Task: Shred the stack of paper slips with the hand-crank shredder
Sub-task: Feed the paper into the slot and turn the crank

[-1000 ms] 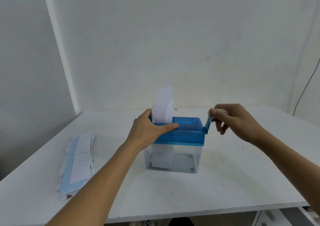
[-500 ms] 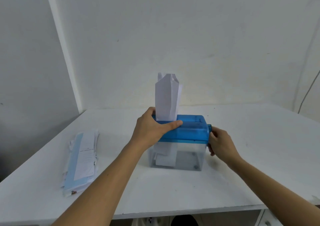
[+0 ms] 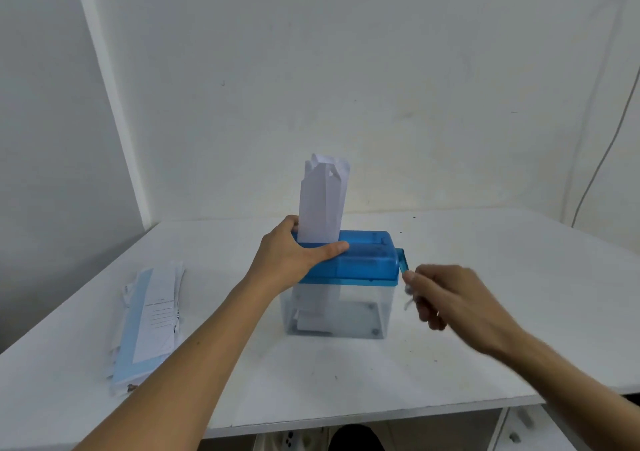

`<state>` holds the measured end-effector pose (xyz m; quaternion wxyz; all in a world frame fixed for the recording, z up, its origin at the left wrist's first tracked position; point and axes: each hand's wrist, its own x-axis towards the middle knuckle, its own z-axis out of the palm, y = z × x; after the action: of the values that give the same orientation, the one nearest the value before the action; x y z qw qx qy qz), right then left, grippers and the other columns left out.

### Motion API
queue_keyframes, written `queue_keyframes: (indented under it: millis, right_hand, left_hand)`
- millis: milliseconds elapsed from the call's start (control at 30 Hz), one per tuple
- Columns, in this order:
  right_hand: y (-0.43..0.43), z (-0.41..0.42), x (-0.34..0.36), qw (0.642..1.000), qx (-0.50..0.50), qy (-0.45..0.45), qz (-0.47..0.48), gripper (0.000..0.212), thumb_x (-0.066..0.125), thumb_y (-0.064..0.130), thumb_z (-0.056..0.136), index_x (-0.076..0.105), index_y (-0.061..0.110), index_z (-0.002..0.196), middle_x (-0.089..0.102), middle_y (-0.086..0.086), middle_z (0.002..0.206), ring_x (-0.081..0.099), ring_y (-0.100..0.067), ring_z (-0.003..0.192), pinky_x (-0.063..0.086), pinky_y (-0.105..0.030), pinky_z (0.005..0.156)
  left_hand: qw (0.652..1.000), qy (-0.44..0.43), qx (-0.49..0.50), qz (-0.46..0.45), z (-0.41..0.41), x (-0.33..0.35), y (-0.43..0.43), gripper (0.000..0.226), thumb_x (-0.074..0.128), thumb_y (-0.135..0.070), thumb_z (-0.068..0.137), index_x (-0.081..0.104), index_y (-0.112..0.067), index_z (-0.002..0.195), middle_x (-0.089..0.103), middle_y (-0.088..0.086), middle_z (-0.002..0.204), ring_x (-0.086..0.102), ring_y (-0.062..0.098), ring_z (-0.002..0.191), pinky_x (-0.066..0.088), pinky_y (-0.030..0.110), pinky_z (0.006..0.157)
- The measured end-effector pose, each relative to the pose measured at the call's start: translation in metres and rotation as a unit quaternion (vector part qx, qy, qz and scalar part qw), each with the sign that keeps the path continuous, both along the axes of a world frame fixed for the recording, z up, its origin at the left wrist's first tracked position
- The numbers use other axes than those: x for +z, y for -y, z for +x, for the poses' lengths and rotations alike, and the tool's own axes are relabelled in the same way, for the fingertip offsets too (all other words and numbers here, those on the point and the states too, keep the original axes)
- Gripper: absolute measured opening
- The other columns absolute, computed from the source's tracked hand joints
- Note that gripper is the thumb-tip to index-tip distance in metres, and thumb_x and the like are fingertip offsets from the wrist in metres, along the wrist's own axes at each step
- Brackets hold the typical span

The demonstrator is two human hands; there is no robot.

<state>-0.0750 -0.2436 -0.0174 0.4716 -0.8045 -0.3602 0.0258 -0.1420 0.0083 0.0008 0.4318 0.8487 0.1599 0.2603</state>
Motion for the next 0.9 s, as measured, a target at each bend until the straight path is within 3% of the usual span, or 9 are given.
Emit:
queue_keyframes:
  millis: [133, 233, 400, 533, 633, 767, 900]
  right_hand:
    - [0.005, 0.023, 0.044, 0.997, 0.061, 0.034, -0.044, 0.043, 0.062, 0.036, 0.097, 0.064, 0.009, 0.064, 0.061, -0.006, 0.053, 0.055, -0.016, 0.052, 0.047, -0.031, 0.060]
    - [-0.008, 0.044, 0.053, 0.997, 0.070, 0.022, 0.006, 0.056, 0.055, 0.051, 0.092, 0.064, 0.001, 0.070, 0.060, -0.006, 0.056, 0.055, -0.020, 0.052, 0.048, -0.031, 0.059]
    - [-0.037, 0.068, 0.043, 0.992, -0.016, 0.000, 0.121, 0.043, 0.053, 0.045, 0.099, 0.063, 0.007, 0.081, 0.062, -0.004, 0.068, 0.059, -0.018, 0.056, 0.052, -0.029, 0.054]
    - [-0.061, 0.086, 0.030, 0.979, -0.105, 0.002, 0.173, 0.029, 0.057, 0.036, 0.101, 0.060, 0.007, 0.095, 0.069, -0.004, 0.080, 0.062, -0.012, 0.057, 0.054, -0.025, 0.052]
    - [-0.071, 0.092, 0.012, 0.979, -0.154, 0.005, 0.131, 0.031, 0.057, 0.035, 0.101, 0.060, 0.006, 0.090, 0.067, -0.004, 0.077, 0.062, -0.012, 0.060, 0.050, -0.018, 0.049]
    - [-0.071, 0.084, -0.026, 0.986, -0.161, -0.033, 0.037, 0.036, 0.051, 0.030, 0.104, 0.060, 0.002, 0.083, 0.064, -0.007, 0.069, 0.056, -0.014, 0.052, 0.045, -0.021, 0.046]
    - [-0.058, 0.067, -0.049, 0.986, -0.155, -0.053, 0.017, 0.038, 0.043, 0.025, 0.106, 0.066, 0.003, 0.084, 0.066, -0.009, 0.069, 0.054, -0.014, 0.052, 0.044, -0.023, 0.047]
  left_hand:
    - [1.000, -0.020, -0.019, -0.004, -0.001, 0.003, -0.002, 0.087, 0.080, -0.068, 0.062, 0.051, -0.027, 0.134, 0.057, -0.013, 0.122, 0.056, 0.014, 0.109, 0.048, 0.025, 0.084]
    - [1.000, -0.021, -0.020, 0.000, -0.001, 0.003, -0.001, 0.095, 0.078, -0.071, 0.057, 0.050, -0.027, 0.136, 0.055, -0.014, 0.122, 0.055, 0.014, 0.109, 0.048, 0.027, 0.086]
    - [1.000, -0.015, -0.015, -0.010, 0.000, 0.000, -0.003, 0.087, 0.081, -0.066, 0.063, 0.050, -0.028, 0.135, 0.057, -0.013, 0.123, 0.056, 0.014, 0.109, 0.047, 0.026, 0.083]
    - [1.000, -0.010, -0.013, -0.016, -0.001, -0.001, 0.001, 0.097, 0.076, -0.073, 0.054, 0.050, -0.028, 0.136, 0.057, -0.012, 0.124, 0.056, 0.015, 0.110, 0.047, 0.026, 0.083]
    - [1.000, -0.016, -0.025, -0.008, -0.005, -0.001, 0.000, 0.103, 0.074, -0.076, 0.047, 0.049, -0.029, 0.135, 0.056, -0.015, 0.122, 0.055, 0.013, 0.110, 0.047, 0.024, 0.082]
    - [0.999, -0.021, -0.042, 0.001, -0.010, -0.001, -0.001, 0.103, 0.077, -0.075, 0.045, 0.046, -0.032, 0.133, 0.052, -0.020, 0.116, 0.054, 0.009, 0.107, 0.042, 0.013, 0.070]
    - [0.999, -0.012, -0.035, 0.002, -0.010, -0.002, 0.000, 0.092, 0.082, -0.069, 0.055, 0.049, -0.032, 0.132, 0.054, -0.019, 0.116, 0.054, 0.005, 0.102, 0.040, 0.012, 0.066]
